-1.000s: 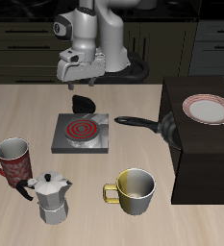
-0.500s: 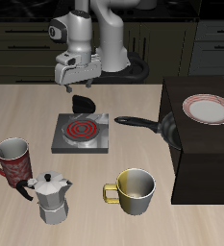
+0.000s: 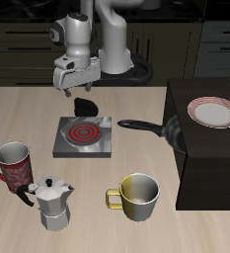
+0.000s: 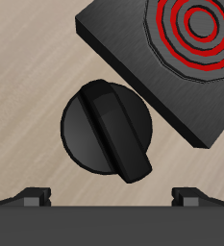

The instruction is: Place the frying pan on the top layer of the shelf and turn off the stove

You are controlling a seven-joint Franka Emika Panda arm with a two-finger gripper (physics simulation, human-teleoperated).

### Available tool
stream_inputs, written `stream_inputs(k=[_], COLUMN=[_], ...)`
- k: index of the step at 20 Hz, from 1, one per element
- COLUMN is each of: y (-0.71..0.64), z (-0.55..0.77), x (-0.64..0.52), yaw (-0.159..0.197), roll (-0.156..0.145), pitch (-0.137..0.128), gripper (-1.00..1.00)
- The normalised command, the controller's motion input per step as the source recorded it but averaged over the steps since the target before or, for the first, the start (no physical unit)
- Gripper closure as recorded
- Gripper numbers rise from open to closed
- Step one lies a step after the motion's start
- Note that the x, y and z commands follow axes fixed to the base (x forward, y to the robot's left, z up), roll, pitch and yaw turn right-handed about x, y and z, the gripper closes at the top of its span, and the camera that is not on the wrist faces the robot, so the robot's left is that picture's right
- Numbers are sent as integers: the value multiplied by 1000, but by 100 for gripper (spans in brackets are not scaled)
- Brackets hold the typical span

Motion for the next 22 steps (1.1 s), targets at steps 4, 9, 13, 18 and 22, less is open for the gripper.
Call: stream_inputs(k=[4, 9, 13, 18, 22], y=[-174, -239, 5, -15, 409], z=[87, 68, -87, 22, -195], x=[13, 93, -34, 98, -92], yaw=[73, 44, 19, -29, -41], roll=[7, -37, -23, -11, 78], pitch=[-18, -20, -35, -8, 41], gripper=[-100, -100, -100, -100, -100])
